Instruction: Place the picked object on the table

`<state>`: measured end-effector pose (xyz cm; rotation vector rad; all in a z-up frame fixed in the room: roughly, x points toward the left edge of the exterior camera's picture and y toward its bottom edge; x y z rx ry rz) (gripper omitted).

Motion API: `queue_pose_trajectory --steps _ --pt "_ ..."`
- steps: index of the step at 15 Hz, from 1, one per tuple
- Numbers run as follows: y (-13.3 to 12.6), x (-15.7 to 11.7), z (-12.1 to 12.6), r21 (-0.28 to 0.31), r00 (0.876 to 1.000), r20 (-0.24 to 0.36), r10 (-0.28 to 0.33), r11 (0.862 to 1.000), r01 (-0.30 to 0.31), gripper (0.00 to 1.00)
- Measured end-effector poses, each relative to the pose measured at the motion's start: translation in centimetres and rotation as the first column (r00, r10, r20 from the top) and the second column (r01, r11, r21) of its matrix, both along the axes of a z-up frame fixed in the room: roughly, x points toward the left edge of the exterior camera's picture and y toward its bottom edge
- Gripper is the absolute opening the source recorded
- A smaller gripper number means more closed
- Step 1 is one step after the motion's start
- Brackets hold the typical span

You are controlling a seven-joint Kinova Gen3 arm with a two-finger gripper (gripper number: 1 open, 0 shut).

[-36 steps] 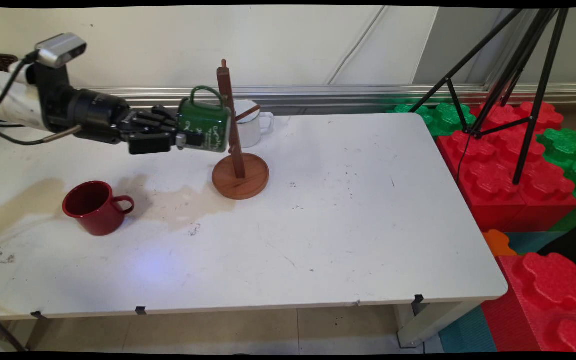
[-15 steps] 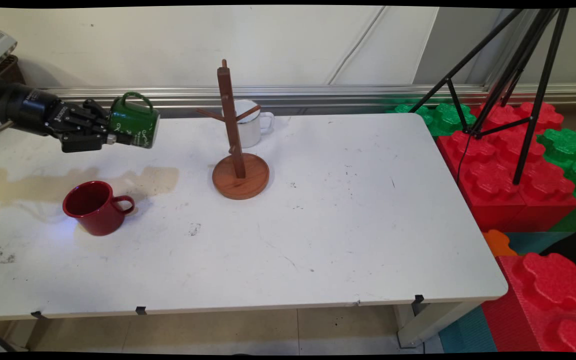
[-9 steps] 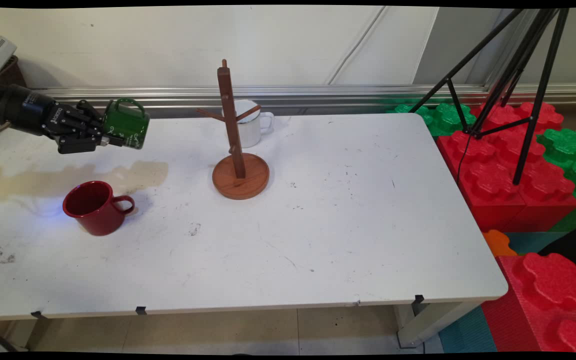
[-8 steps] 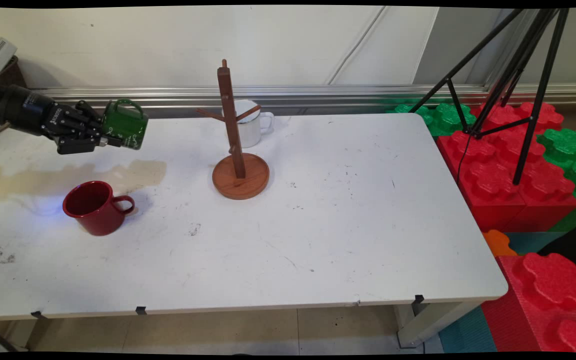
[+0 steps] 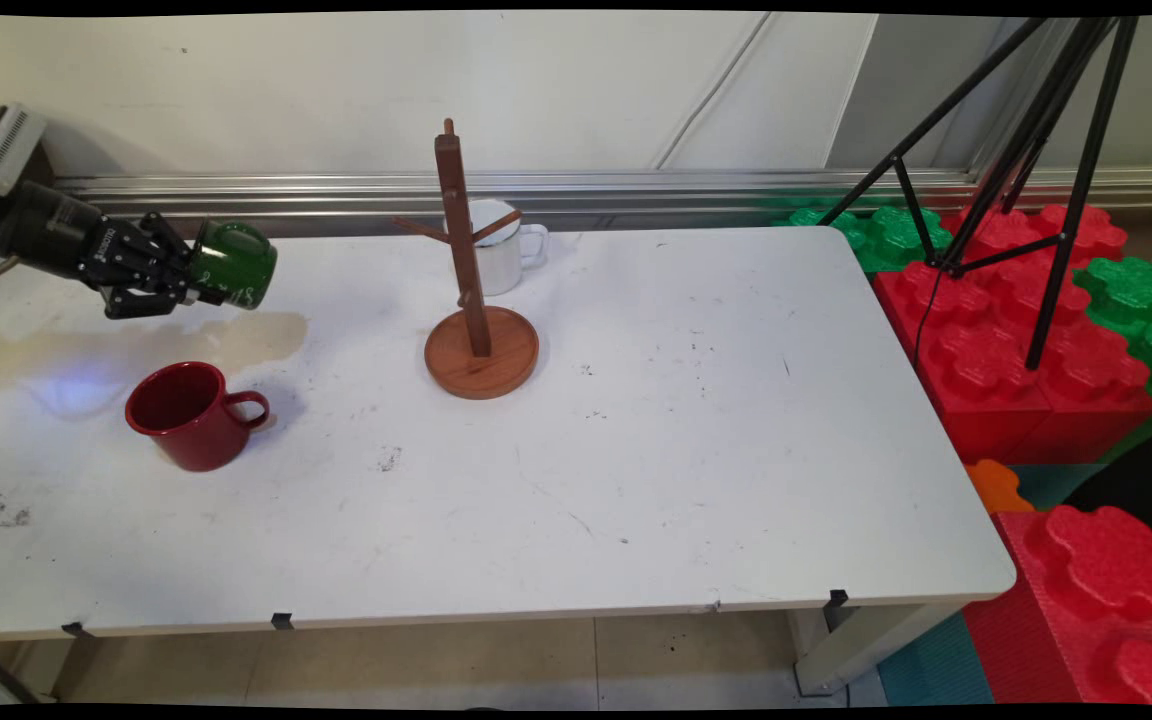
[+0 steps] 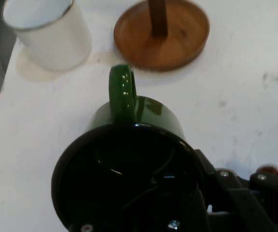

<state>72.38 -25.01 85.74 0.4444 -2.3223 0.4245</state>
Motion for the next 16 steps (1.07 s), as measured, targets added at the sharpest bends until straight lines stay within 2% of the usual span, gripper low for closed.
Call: queue_pose_trajectory --steps 5,9,16 --pt "-0.3 1.2 -1.0 0.003 0.995 0.100 -0.013 1.000 0.012 0.00" --pt "-0.6 1.9 -2.2 0.018 0.981 0.190 -0.037 0.999 0.034 0.00" --pt "-1.1 1.8 -3.6 0.033 0.960 0.272 -0.073 0.997 0.067 0.00"
